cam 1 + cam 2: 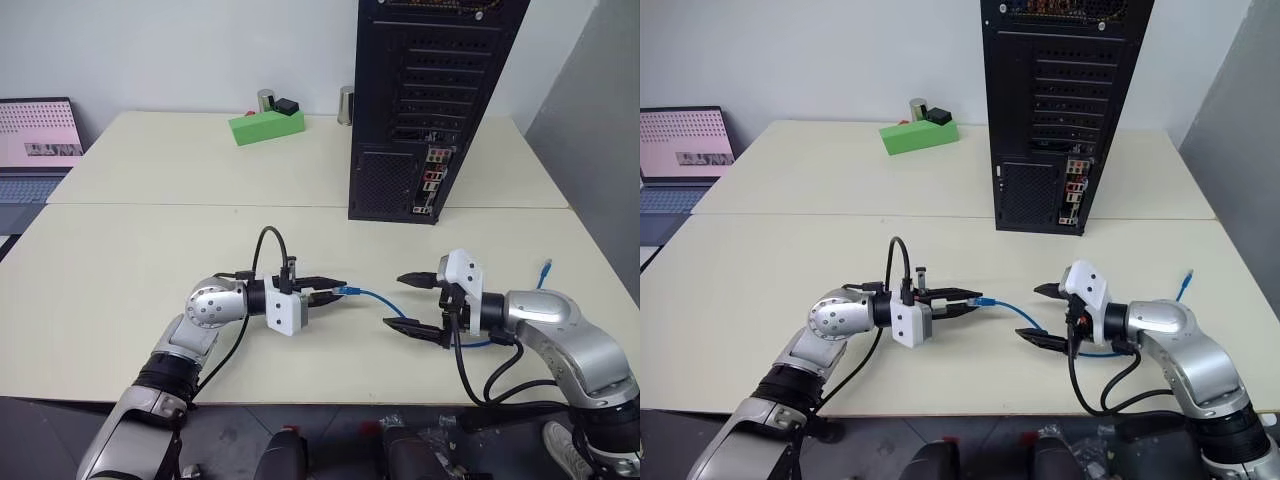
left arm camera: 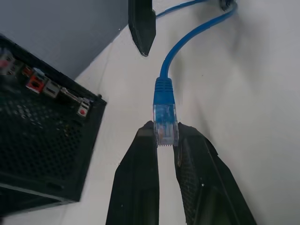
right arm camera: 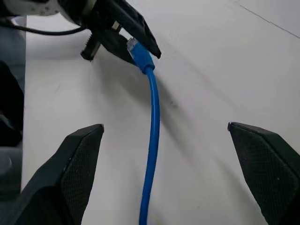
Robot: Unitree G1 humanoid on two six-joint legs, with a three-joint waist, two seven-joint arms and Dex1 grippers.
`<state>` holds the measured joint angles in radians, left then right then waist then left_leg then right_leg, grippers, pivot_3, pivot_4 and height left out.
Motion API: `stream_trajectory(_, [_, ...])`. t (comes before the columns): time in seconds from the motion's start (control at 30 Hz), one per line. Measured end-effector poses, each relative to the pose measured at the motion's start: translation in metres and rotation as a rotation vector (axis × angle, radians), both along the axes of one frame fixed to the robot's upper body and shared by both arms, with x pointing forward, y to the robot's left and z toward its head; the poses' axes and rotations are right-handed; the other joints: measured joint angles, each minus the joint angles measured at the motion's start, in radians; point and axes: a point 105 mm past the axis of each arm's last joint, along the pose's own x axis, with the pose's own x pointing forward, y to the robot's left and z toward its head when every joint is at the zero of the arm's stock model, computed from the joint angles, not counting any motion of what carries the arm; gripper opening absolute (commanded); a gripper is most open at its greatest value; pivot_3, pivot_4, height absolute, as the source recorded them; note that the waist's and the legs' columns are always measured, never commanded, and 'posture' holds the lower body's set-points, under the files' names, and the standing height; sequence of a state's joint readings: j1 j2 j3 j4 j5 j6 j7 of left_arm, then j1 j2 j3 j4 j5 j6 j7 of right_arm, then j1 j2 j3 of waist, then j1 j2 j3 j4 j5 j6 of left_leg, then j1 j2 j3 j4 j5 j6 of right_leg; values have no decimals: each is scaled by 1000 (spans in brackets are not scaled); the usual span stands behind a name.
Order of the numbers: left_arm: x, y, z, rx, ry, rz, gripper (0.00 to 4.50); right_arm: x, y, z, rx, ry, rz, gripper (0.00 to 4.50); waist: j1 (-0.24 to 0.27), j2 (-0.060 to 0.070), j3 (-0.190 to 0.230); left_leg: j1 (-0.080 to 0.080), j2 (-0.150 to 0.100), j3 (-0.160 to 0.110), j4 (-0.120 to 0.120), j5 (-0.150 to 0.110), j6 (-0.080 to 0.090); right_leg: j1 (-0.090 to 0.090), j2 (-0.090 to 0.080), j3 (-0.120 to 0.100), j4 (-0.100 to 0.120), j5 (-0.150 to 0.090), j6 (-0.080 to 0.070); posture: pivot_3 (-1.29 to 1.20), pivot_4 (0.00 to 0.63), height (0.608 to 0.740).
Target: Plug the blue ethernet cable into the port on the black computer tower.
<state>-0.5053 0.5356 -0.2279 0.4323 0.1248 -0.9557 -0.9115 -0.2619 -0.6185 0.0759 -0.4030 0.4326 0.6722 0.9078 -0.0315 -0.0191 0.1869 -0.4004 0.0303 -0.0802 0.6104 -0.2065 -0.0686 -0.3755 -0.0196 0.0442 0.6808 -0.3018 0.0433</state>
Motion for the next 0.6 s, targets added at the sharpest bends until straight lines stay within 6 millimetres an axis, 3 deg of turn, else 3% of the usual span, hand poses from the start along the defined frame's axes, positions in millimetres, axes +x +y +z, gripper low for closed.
stream_trajectory(0.23, [-8,1,0,-17,-179,-58,249,2,19,6,128,90,-9,4500,0,0,0,0,0,0,0,0,0,0,0,0,0,0,0,0,150,740])
stream_trajectory(0.6, [-6,1,4,-30,-274,-58,249,0,37,9,229,189,15,4500,0,0,0,0,0,0,0,0,0,0,0,0,0,0,0,0,150,740])
